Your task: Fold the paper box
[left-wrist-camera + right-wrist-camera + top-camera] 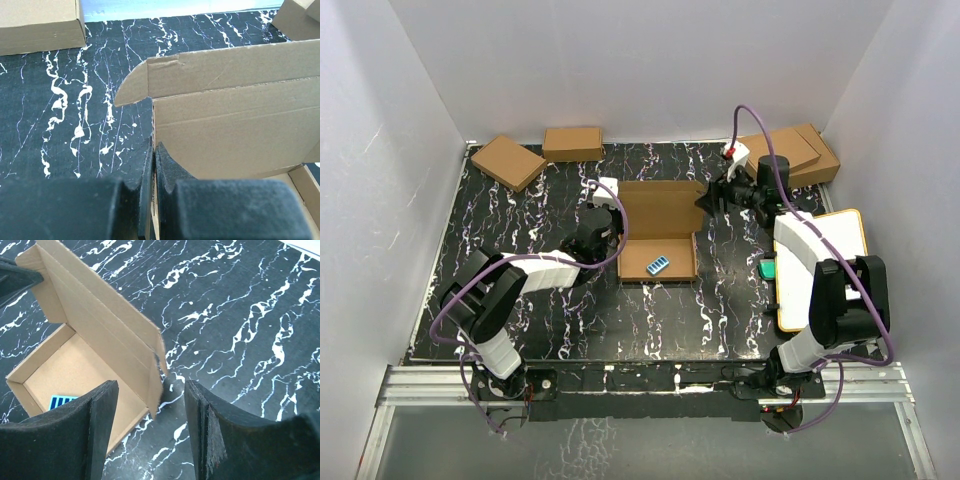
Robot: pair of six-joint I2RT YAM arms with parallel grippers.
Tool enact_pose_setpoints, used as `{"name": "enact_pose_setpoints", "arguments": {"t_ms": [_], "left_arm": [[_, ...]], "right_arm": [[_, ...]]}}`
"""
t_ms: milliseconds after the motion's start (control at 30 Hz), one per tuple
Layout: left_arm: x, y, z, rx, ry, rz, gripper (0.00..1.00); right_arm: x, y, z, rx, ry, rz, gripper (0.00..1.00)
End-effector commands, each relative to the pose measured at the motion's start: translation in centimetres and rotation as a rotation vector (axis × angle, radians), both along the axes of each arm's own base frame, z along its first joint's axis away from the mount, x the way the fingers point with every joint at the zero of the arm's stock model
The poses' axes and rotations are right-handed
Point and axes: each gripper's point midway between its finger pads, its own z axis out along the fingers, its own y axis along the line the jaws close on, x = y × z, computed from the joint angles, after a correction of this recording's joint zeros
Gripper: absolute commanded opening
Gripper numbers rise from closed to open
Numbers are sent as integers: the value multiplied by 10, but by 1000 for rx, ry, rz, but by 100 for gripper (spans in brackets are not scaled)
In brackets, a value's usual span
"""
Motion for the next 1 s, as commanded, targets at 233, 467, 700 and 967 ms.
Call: {"name": "enact_pose_setpoints", "arguments": {"t_ms": [233,467,700,967], "left_arm": [[-2,-7,26,-15,-48,-38,0],[-2,-8,25,-14,-48,-42,0],[-1,-8,26,-15,-49,-43,0],[-2,-9,29,-33,-42,-42,3]], "right_arm": [[13,-3,14,-36,-4,116,60],[20,-5,5,-56,39,141,51],[25,0,5,-44,61,180,33],[21,-1,-6,-61,57,216,8]]}}
